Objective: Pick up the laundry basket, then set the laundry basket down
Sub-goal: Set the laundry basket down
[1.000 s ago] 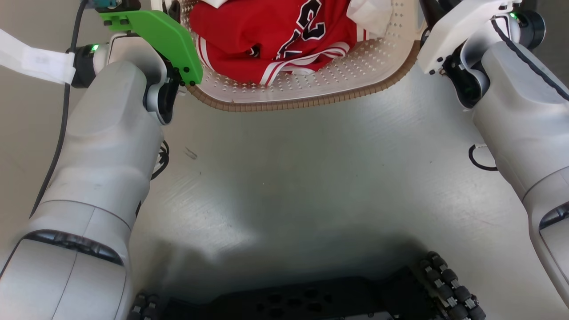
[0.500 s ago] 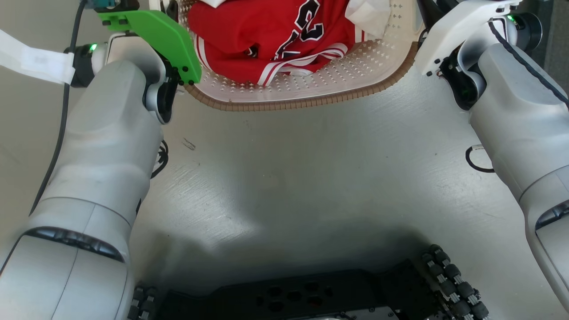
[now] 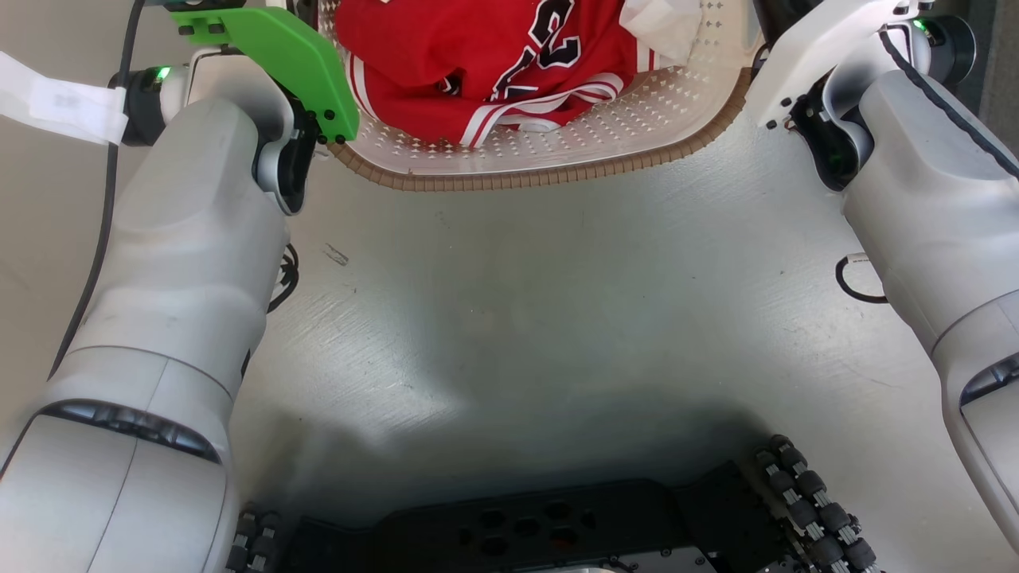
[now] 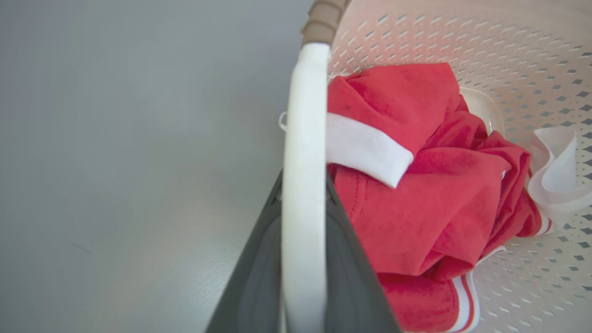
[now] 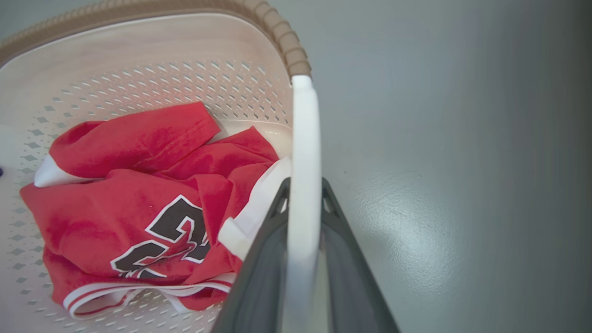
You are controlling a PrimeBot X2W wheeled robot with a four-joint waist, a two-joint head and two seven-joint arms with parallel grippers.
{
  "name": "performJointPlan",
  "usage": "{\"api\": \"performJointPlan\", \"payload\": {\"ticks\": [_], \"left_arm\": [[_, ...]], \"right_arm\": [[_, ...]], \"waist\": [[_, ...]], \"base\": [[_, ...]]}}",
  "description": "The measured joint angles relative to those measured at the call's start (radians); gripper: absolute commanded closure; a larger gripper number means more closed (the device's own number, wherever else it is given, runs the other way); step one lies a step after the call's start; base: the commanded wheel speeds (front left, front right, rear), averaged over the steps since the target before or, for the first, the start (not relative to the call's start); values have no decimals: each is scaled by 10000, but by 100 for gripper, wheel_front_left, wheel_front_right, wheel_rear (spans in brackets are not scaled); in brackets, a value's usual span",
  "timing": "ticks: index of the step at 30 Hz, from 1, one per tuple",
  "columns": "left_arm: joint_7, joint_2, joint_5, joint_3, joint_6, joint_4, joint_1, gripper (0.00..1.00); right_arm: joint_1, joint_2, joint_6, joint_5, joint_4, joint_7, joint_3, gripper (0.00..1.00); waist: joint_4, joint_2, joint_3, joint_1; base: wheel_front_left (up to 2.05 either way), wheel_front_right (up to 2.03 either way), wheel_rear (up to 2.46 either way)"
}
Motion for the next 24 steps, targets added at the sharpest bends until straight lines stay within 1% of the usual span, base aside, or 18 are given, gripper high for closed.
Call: {"api": "performJointPlan", "payload": {"ticks": [8, 12, 13, 14, 15, 18, 24], "left_arm": [[0, -4, 0, -8, -42, 117, -22, 100], [12, -2, -50, 75, -165, 176, -40, 100], [2, 4, -102, 94, -190, 188, -40, 100], [4, 15, -117, 92, -255, 205, -41, 11], [0, 59, -119, 104, -309, 215, -41, 0], [2, 357, -153, 136, -443, 261, -42, 0], [-192, 489, -163, 4, -623, 190, -42, 0]], "right_arm": [[-16, 54, 8, 13, 84, -36, 17, 100], [-19, 82, 58, 21, 127, -58, 35, 100], [-25, 88, 58, 19, 115, -59, 63, 92], [-33, 96, 56, 19, 94, -61, 90, 0], [-52, 88, 46, 17, 90, -73, 104, 0], [-116, -84, -17, -29, 46, -88, 211, 0], [-173, -44, -19, -67, -67, -125, 249, 0]], "waist": [[12, 0, -16, 0], [11, 0, -30, 0], [10, 0, -33, 0], [8, 0, -37, 0], [6, 0, -42, 0], [-1, 0, -62, 0], [-35, 0, -173, 0]], "base": [[0, 0, 0], [0, 0, 0], [0, 0, 0], [0, 0, 0], [0, 0, 0], [0, 0, 0], [0, 0, 0]]}}
